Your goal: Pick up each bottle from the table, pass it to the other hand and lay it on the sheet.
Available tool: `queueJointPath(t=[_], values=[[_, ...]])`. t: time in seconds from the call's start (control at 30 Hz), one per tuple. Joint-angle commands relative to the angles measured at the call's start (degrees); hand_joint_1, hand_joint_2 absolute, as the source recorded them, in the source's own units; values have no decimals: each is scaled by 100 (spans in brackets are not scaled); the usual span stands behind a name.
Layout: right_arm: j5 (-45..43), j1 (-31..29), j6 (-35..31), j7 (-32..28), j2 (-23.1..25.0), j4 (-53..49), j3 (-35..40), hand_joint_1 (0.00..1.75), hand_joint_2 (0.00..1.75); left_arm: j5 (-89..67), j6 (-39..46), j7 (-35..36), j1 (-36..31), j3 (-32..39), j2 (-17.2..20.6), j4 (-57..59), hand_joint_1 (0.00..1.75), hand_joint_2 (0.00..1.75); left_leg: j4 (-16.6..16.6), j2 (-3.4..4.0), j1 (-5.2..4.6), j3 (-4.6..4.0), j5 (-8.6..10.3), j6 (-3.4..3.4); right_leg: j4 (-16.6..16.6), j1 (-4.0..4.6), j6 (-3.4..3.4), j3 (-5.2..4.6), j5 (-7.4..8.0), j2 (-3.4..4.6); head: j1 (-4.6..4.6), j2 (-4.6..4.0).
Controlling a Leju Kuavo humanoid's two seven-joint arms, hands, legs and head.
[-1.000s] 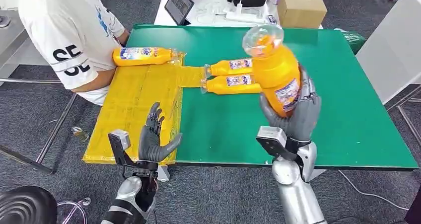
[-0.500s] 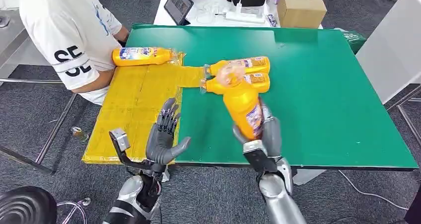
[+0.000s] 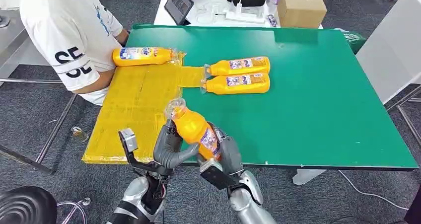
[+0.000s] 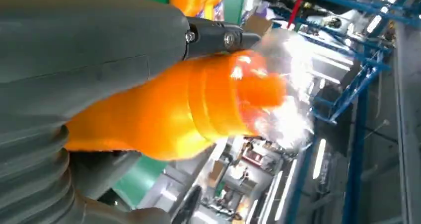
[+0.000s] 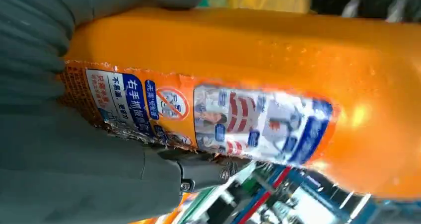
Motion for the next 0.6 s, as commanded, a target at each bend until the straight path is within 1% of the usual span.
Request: queueJointPath(t=[0.03,0.07,0.13,0.23,0.27,0.3,0.33,0.37,0.47,0.5,0.53,0.6], values=[[32,-595,-183,198,5,540,675,175,175,-181,114,83,-341,-293,190,736,0,175,-5,15,0,20,-5,6,-6,4,-13,18,-2,7,2,0],[61,-593,-200,204,3,521,707,175,175,-176,118,86,-360,-281,189,768,0,175,-6,23,3,34,-11,9,-10,8,-19,31,-3,13,2,0],[176,-564,-281,257,1,483,830,175,175,-119,125,131,-412,-242,182,889,0,175,-5,15,-2,18,-5,6,-5,1,-10,16,-1,9,2,0],[191,-541,-316,275,7,489,864,175,175,-114,133,134,-424,-233,178,925,0,175,-5,21,0,28,-9,7,-7,5,-17,25,-2,12,0,0],[191,-541,-316,275,7,489,864,175,175,-114,133,134,-424,-233,178,925,0,175,-6,10,0,20,-4,5,-6,3,-14,20,-2,3,4,0],[204,-548,-330,272,-6,496,878,175,175,-113,140,135,-422,-229,176,927,0,175,-8,13,2,33,-8,7,-10,8,-21,34,-5,3,4,0],[245,-545,-366,280,-8,513,921,175,175,-109,142,163,-427,-229,175,955,0,175,-6,13,0,23,-6,6,-6,4,-16,22,-2,5,4,0],[251,-551,-336,306,-9,545,973,175,175,-49,104,204,-432,-207,162,996,0,175,-7,22,2,36,-11,7,-9,8,-22,33,-4,12,0,0],[279,-563,-296,338,9,671,1076,175,175,26,70,210,-447,-168,147,1042,0,175,-6,14,2,26,-7,6,-8,7,-17,23,-3,7,0,0],[285,-571,-285,336,24,736,1118,175,175,62,54,224,-461,-155,142,1069,0,175,-10,30,8,56,-17,11,-17,16,-33,52,-7,15,4,0],[269,-590,-244,322,45,845,1190,175,175,189,-20,263,-479,-116,122,1117,0,175,-6,13,2,24,-6,6,-8,6,-15,23,-2,5,2,0],[205,-605,-121,313,78,988,1249,175,175,437,-223,283,-484,-61,107,1156,0,175,-5,18,0,25,-7,7,-7,4,-15,22,-2,10,2,0]])
